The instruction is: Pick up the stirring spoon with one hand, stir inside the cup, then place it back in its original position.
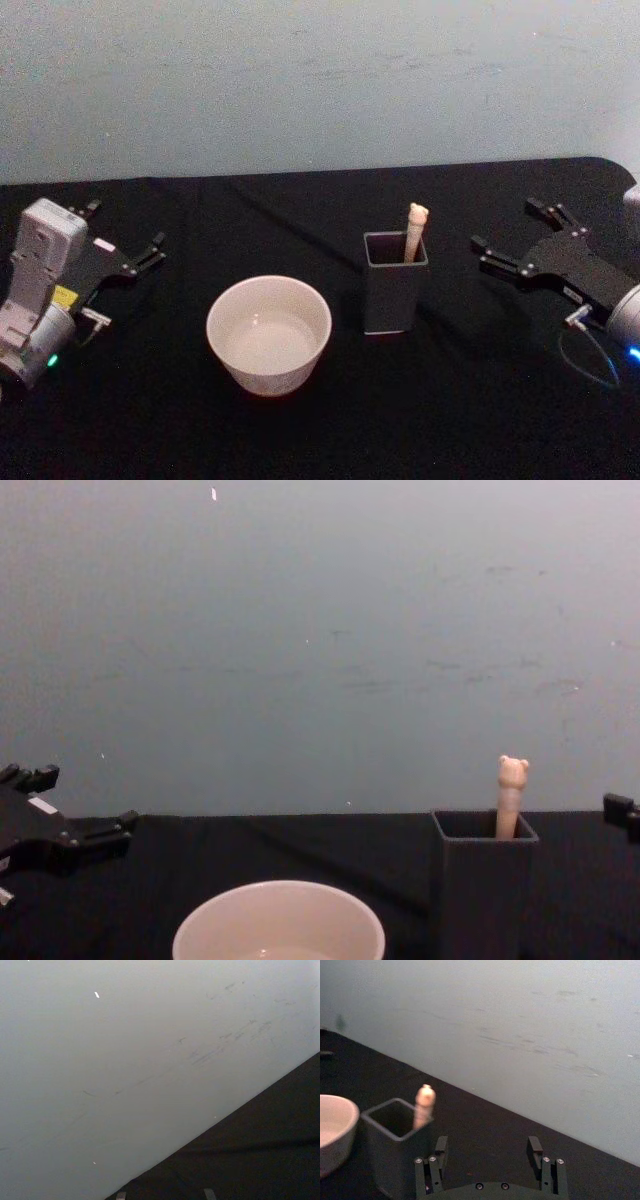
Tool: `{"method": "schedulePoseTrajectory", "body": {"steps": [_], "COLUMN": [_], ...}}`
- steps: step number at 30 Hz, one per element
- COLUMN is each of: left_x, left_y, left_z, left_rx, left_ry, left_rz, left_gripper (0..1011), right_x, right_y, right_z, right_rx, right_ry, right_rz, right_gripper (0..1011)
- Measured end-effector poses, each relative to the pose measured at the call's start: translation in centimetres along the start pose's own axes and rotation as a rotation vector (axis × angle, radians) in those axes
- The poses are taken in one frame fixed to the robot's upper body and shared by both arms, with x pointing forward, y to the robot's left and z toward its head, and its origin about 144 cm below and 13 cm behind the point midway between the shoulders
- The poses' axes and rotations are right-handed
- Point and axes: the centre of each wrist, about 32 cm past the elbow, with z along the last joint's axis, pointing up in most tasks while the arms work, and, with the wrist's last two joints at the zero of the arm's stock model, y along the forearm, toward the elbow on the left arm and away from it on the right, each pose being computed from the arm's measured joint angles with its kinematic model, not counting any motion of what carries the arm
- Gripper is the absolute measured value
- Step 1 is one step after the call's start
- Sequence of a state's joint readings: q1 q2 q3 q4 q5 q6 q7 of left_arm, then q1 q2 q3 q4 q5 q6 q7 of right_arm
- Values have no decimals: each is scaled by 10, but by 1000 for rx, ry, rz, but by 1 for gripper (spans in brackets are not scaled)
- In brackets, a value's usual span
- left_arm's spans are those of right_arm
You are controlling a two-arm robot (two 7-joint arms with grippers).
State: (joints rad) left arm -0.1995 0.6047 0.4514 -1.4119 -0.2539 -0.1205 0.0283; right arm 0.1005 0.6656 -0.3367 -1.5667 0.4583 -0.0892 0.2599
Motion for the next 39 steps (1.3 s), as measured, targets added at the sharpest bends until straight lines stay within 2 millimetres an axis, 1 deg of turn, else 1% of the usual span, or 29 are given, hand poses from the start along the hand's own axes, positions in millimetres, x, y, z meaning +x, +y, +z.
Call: {"method": "schedulePoseTrajectory", "body": {"steps": [6, 12, 25, 39], "left_x": [0, 0, 0, 0], "left_y": [0, 0, 0, 0], "left_z": [0, 0, 0, 0], "left_rx": [0, 0, 0, 0], "left_ry": [0, 0, 0, 0], "left_rz": [0, 0, 0, 0], "left_gripper": [1001, 1001, 1001, 1001], "right_x": [-4, -9, -16, -19], "right_y": [-3, 0, 20, 54], "right_z": [5, 7, 9, 12], "right_rx": [7, 8, 8, 15], "right_ry": [28, 47, 65, 91], "right_rz": [74, 118, 179, 171], "right_gripper": [1000, 1000, 1000, 1000]}}
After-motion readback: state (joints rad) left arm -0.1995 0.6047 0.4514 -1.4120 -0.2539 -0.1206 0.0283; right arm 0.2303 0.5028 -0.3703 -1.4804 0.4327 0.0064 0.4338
